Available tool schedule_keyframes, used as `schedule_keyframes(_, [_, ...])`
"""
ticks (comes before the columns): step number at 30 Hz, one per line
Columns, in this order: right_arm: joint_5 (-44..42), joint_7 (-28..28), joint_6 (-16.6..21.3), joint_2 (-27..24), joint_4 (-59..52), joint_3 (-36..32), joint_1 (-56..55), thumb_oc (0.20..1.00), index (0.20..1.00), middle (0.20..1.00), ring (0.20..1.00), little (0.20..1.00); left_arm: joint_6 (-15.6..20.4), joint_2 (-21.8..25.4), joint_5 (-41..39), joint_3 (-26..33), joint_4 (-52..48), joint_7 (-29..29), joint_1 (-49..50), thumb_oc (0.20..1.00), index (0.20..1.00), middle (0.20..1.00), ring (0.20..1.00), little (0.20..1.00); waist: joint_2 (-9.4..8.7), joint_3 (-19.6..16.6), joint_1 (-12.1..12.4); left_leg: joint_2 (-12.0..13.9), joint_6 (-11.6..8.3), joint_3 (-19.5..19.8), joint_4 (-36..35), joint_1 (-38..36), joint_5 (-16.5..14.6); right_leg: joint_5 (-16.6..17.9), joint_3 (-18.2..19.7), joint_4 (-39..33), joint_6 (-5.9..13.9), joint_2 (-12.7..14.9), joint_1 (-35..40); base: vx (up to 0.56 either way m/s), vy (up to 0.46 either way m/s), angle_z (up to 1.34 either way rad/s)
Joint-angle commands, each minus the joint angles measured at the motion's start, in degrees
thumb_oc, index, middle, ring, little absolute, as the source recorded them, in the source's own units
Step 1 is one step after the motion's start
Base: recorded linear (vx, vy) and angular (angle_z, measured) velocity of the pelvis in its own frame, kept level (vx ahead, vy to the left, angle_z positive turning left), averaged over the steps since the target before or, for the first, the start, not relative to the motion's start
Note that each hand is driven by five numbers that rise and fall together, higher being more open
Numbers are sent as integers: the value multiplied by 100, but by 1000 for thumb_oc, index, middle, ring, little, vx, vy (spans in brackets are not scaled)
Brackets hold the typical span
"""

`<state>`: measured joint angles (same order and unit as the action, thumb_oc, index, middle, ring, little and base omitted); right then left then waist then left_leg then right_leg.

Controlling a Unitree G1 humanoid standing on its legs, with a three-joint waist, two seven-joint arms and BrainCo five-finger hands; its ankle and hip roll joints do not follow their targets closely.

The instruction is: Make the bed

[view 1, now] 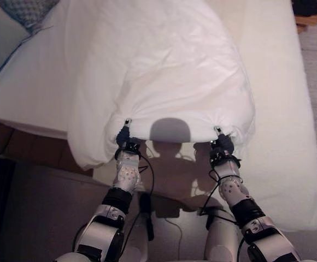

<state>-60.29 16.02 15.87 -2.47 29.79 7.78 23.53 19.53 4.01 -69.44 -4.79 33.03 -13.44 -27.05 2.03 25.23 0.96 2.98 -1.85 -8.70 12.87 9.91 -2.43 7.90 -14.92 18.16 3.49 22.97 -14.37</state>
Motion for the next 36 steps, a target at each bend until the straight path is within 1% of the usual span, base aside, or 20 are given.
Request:
schedule_keyframes(1, [-72, -153, 360, -333, 172, 4, -43, 200, 200, 200, 200, 200, 601, 805, 20, 619, -432, 88, 48, 200, 200, 200, 200, 200, -24, -786, 110, -377, -11, 277, -856, -39, 347, -1297, 242, 542, 244, -1309, 364, 25, 378, -14])
schedule_keyframes(5, [-238, -250, 436, -349, 406, 1, -242, 200, 200, 200, 200, 200, 547, 610, 61, 676, -305, 131, 163, 200, 200, 200, 200, 200, -78, -903, -57, -856, -90, 373, -1119, -345, 459, -1462, 771, -228, -54, -2442, 554, 49, 247, 7])
schedule_keyframes(9, [-268, -201, 439, -469, 401, -119, -473, 200, 200, 200, 200, 200, 466, 397, 23, 656, -264, 227, 306, 200, 200, 200, 200, 200, -32, -944, -307, -979, -266, 442, -517, -238, 249, -1348, 1159, -583, -149, -2506, 771, 70, 180, 68])
schedule_keyframes(12, [-234, -209, 390, -573, 404, -163, -617, 200, 200, 200, 200, 200, 411, 307, 67, 669, -289, 272, 479, 200, 200, 200, 200, 200, -54, -843, -265, -989, -534, 663, 836, 67, 247, -1338, 1165, -721, -135, -2284, 1029, 75, 230, 76])
schedule_keyframes(13, [-230, -212, 341, -555, 407, -173, -625, 200, 200, 200, 200, 200, 435, 324, 34, 735, -308, 243, 515, 200, 200, 200, 200, 200, -189, -861, -241, -527, -261, 950, 1154, 136, -50, -1400, 1296, -700, -27, -2033, 1072, 68, 274, 17])
schedule_keyframes(15, [-223, -206, 302, -556, 432, -179, -602, 200, 200, 200, 200, 200, 438, 345, -23, 756, -310, 216, 533, 200, 200, 200, 200, 200, -231, -959, -228, -266, -143, 1077, 1003, 130, -155, -1454, 1326, -737, 48, -1916, 1074, 129, 248, -22])
schedule_keyframes(19, [-208, -96, 233, -555, 479, -226, -613, 200, 200, 200, 200, 200, 466, 406, -171, 720, -192, 107, 500, 200, 200, 200, 200, 200, -329, -1210, -259, 998, -290, 1387, -56, 48, 537, -1426, 1515, -755, 343, -1381, 1066, 194, 475, -32])
schedule_keyframes(20, [-245, -57, 242, -530, 483, -224, -617, 200, 200, 200, 200, 200, 468, 409, -200, 689, -172, 77, 473, 200, 200, 200, 200, 200, -341, -1225, -168, 1113, -385, 1614, -276, -67, 751, -1438, 1661, -736, 410, -1278, 1076, 154, 600, -5])
schedule_keyframes(21, [-245, -23, 246, -514, 471, -235, -576, 200, 200, 200, 200, 200, 446, 425, -219, 687, -161, 91, 456, 200, 200, 200, 200, 200, -311, -1253, -84, 1016, -476, 2026, -209, -40, 816, -1361, 1832, -762, 483, -1168, 1077, 182, 709, -4])
schedule_keyframes(22, [-238, -28, 220, -494, 447, -270, -540, 200, 200, 200, 200, 200, 438, 414, -229, 732, -155, 84, 470, 200, 200, 200, 200, 200, -316, -1296, -25, 770, -599, 2417, 61, -119, 466, -1221, 2019, -798, 577, -943, 1130, 172, 753, -13])
schedule_keyframes(24, [-29, -56, 46, -561, 423, -321, -613, 200, 200, 200, 200, 200, 375, 374, -143, 647, -112, 106, 537, 200, 200, 200, 200, 200, -380, -1424, -98, 505, -572, 1918, 117, -229, -233, -470, 1915, -958, 824, -350, 1281, 136, 810, -31])
schedule_keyframes(26, [47, -78, -29, -602, 381, -315, -663, 200, 200, 200, 200, 200, 324, 442, -10, 532, -186, 185, 621, 200, 200, 200, 200, 200, -437, -1355, -33, 220, -394, 1643, 331, -199, -491, 352, 1863, -869, 661, -102, 951, -24, 746, -53])
schedule_keyframes(27, [31, -96, -1, -531, 421, -310, -613, 200, 200, 200, 200, 200, 342, 492, -5, 539, -152, 183, 624, 200, 200, 200, 200, 200, -401, -1311, 15, 155, -341, 1460, 107, -329, -439, 431, 1636, -813, 577, -106, 775, -114, 867, -75])
schedule_keyframes(28, [37, -143, -3, -417, 534, -272, -592, 200, 200, 200, 200, 200, 327, 544, 140, 528, -172, 135, 646, 200, 200, 200, 200, 200, -273, -1297, 121, 59, -232, 1220, -328, -496, -303, 132, 923, -575, 514, -149, 702, -100, 862, -89])
schedule_keyframes(30, [25, -156, 25, -415, 604, -229, -550, 200, 200, 200, 200, 200, 325, 554, 142, 536, -178, 133, 665, 200, 200, 200, 200, 200, -226, -1304, 104, -12, -166, 1185, -562, -563, -163, -74, 812, -360, 450, -328, 671, -69, 509, -60])
schedule_keyframes(32, [-64, -233, 25, -356, 736, -133, -451, 200, 200, 200, 200, 200, 297, 548, 119, 597, -331, 168, 727, 200, 200, 200, 200, 200, -178, -1281, 178, -214, -37, 1027, -1082, -785, 104, -981, 400, 128, 294, -1193, 698, -96, 480, -6])
schedule_keyframes(33, [-66, -235, 26, -357, 738, -133, -447, 200, 200, 200, 200, 200, 296, 548, 120, 598, -334, 166, 726, 200, 200, 200, 200, 200, -176, -1284, 177, -212, -37, 1027, -1099, -780, 129, -963, 398, 117, 288, -1195, 690, -75, 382, -25])
schedule_keyframes(34, [-89, -264, 26, -338, 764, -85, -442, 200, 200, 200, 200, 200, 269, 524, 95, 632, -367, 160, 759, 200, 200, 200, 200, 200, -192, -1284, 212, -273, -40, 967, -1191, -862, 175, -1161, 238, 125, 247, -1419, 766, -48, 289, -56])
schedule_keyframes(35, [-140, -316, 43, -334, 853, -61, -441, 200, 200, 200, 200, 200, 253, 486, 134, 633, -398, 147, 812, 200, 200, 200, 200, 200, -290, -1271, 218, -551, -38, 951, -1170, -910, 205, -1376, 301, 17, 211, -2044, 828, -49, 290, -64])
schedule_keyframes(36, [-141, -319, 45, -334, 857, -63, -437, 200, 200, 200, 200, 200, 253, 487, 134, 634, -398, 148, 808, 200, 200, 200, 200, 200, -285, -1273, 222, -544, -39, 947, -1169, -898, 219, -1348, 302, -8, 206, -2053, 826, -40, 242, -68])
